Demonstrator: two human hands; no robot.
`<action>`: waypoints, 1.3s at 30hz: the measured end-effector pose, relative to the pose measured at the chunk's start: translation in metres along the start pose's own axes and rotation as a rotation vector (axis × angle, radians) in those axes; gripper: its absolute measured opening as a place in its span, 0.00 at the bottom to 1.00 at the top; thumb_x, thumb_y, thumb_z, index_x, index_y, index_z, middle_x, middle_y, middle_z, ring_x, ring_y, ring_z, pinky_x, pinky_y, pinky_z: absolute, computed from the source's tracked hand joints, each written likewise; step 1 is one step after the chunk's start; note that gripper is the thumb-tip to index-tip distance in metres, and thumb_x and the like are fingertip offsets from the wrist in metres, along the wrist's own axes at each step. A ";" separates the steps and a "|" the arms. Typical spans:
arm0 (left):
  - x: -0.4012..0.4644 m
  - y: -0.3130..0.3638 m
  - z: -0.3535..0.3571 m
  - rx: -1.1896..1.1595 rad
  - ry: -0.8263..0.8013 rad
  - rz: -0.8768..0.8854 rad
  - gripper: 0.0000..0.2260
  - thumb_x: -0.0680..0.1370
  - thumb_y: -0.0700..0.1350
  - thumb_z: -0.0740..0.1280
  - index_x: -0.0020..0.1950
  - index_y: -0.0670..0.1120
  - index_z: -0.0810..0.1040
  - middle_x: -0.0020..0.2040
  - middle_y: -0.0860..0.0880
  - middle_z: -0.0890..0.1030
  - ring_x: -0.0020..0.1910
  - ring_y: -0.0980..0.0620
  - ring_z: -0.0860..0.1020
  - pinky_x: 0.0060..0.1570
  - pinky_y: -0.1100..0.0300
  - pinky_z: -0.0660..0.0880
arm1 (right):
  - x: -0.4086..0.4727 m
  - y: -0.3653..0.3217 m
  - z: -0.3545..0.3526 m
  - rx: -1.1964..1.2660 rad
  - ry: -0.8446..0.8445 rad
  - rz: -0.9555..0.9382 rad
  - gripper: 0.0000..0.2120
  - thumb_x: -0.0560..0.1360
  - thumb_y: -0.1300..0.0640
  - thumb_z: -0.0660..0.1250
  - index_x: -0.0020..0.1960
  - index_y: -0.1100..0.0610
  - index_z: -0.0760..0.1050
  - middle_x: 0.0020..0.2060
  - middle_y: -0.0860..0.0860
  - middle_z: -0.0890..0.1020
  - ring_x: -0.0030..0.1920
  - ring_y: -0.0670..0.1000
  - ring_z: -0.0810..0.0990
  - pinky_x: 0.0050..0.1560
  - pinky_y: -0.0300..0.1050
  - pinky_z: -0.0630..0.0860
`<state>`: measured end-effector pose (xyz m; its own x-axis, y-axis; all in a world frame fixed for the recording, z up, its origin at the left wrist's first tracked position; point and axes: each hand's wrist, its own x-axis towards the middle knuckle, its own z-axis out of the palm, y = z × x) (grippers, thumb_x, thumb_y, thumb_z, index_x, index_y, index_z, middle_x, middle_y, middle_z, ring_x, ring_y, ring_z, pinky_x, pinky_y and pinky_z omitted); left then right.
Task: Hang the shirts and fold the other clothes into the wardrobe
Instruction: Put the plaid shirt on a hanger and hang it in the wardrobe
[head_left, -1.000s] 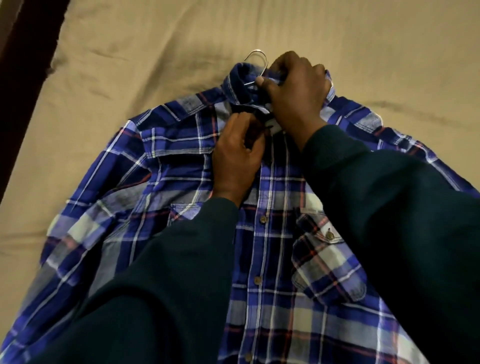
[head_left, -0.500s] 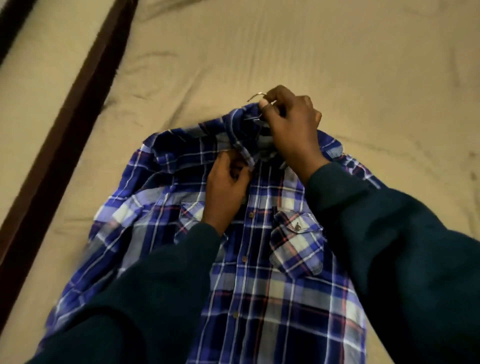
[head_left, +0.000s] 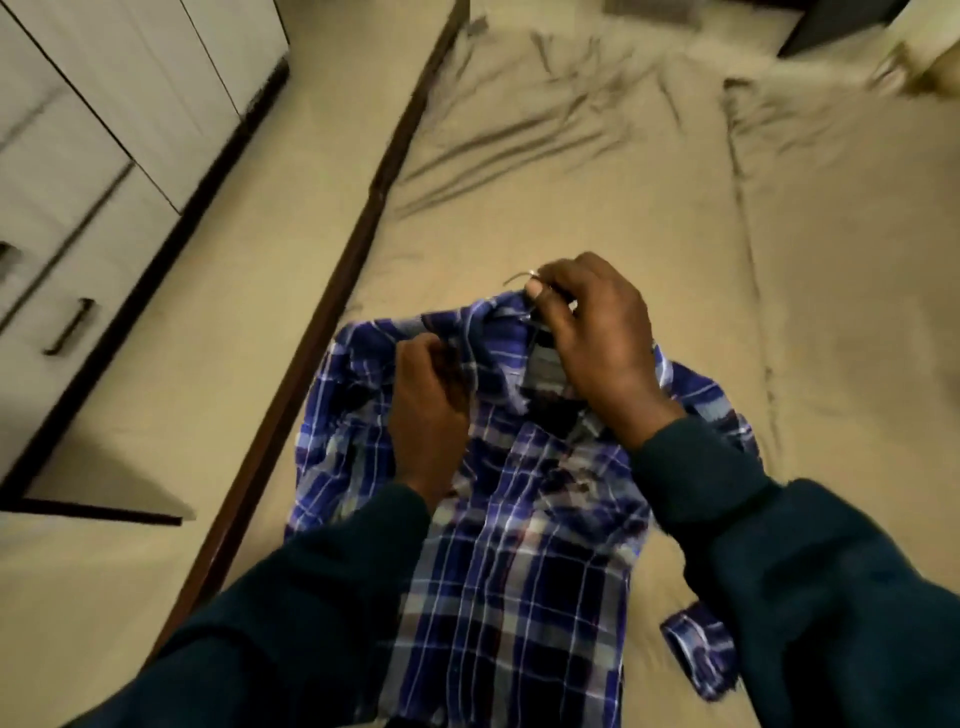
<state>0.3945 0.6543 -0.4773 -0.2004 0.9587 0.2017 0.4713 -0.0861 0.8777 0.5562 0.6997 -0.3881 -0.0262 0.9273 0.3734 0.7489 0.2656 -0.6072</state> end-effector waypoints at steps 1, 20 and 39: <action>-0.002 0.017 -0.016 0.001 0.018 0.024 0.10 0.82 0.39 0.63 0.62 0.44 0.69 0.55 0.48 0.73 0.49 0.52 0.74 0.49 0.65 0.73 | -0.002 -0.017 -0.019 0.003 0.013 -0.023 0.09 0.81 0.52 0.64 0.50 0.55 0.81 0.43 0.52 0.79 0.44 0.53 0.77 0.43 0.55 0.75; -0.088 0.246 -0.220 0.114 0.671 0.318 0.09 0.84 0.48 0.61 0.57 0.45 0.77 0.51 0.49 0.81 0.48 0.53 0.76 0.41 0.69 0.65 | -0.036 -0.258 -0.247 0.040 0.159 -0.540 0.09 0.80 0.51 0.65 0.50 0.56 0.80 0.43 0.47 0.77 0.43 0.51 0.77 0.40 0.46 0.73; -0.112 0.285 -0.276 0.167 0.867 0.364 0.06 0.83 0.43 0.62 0.59 0.43 0.73 0.52 0.48 0.76 0.49 0.49 0.75 0.46 0.54 0.74 | -0.028 -0.320 -0.239 0.290 0.046 -0.595 0.05 0.79 0.53 0.69 0.49 0.54 0.80 0.45 0.49 0.80 0.46 0.51 0.78 0.46 0.48 0.77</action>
<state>0.3139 0.4470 -0.1300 -0.5527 0.3401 0.7608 0.7333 -0.2353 0.6379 0.4760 0.5258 -0.0368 -0.3468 0.5903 0.7289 0.4071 0.7948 -0.4500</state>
